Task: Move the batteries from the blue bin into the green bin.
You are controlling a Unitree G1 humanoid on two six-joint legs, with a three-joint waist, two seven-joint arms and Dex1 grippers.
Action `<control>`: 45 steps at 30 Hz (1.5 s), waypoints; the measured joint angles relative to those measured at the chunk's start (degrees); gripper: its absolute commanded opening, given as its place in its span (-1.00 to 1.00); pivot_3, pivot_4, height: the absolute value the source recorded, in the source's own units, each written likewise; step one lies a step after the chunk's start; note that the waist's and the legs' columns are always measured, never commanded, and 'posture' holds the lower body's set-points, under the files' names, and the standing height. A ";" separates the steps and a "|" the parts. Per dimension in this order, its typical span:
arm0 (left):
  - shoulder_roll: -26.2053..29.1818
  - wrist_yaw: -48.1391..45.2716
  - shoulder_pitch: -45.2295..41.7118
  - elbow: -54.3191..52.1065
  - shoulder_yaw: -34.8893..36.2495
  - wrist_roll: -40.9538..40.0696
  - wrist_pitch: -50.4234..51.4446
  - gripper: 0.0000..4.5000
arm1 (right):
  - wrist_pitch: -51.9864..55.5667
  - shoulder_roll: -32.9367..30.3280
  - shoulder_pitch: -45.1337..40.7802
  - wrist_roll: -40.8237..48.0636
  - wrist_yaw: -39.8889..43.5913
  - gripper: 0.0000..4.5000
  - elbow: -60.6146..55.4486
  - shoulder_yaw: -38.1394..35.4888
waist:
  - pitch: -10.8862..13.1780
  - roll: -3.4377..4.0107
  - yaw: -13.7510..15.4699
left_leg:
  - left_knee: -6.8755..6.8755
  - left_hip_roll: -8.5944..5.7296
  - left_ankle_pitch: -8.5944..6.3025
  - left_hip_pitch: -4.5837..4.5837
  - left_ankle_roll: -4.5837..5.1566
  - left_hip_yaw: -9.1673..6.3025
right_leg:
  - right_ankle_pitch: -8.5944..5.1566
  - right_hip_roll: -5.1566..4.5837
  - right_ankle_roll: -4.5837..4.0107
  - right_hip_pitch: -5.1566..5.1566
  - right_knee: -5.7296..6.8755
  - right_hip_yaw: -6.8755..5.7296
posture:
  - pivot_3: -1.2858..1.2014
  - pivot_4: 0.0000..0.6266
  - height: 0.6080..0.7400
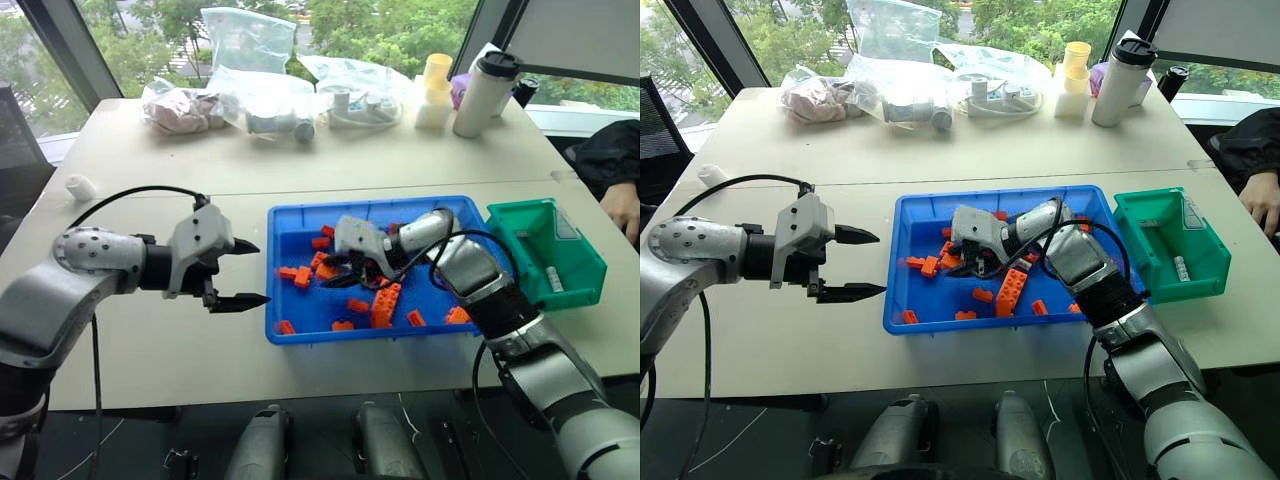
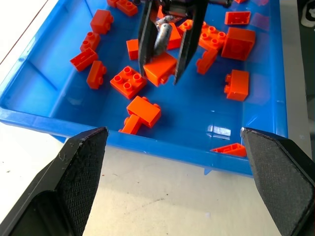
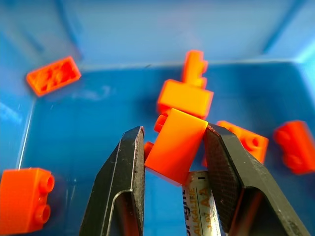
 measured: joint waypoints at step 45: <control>-3.67 -0.09 -2.78 2.28 -2.48 3.08 -0.80 1.00 | -7.60 -5.61 4.07 -4.84 1.85 0.96 -0.58 2.32 | 0.00 0.00 -0.17 | -0.01 0.02 0.00 0.01 0.00 0.01 | 0.00 0.04 0.00 -0.01 0.01 0.00 | 0.03 -0.52 1.00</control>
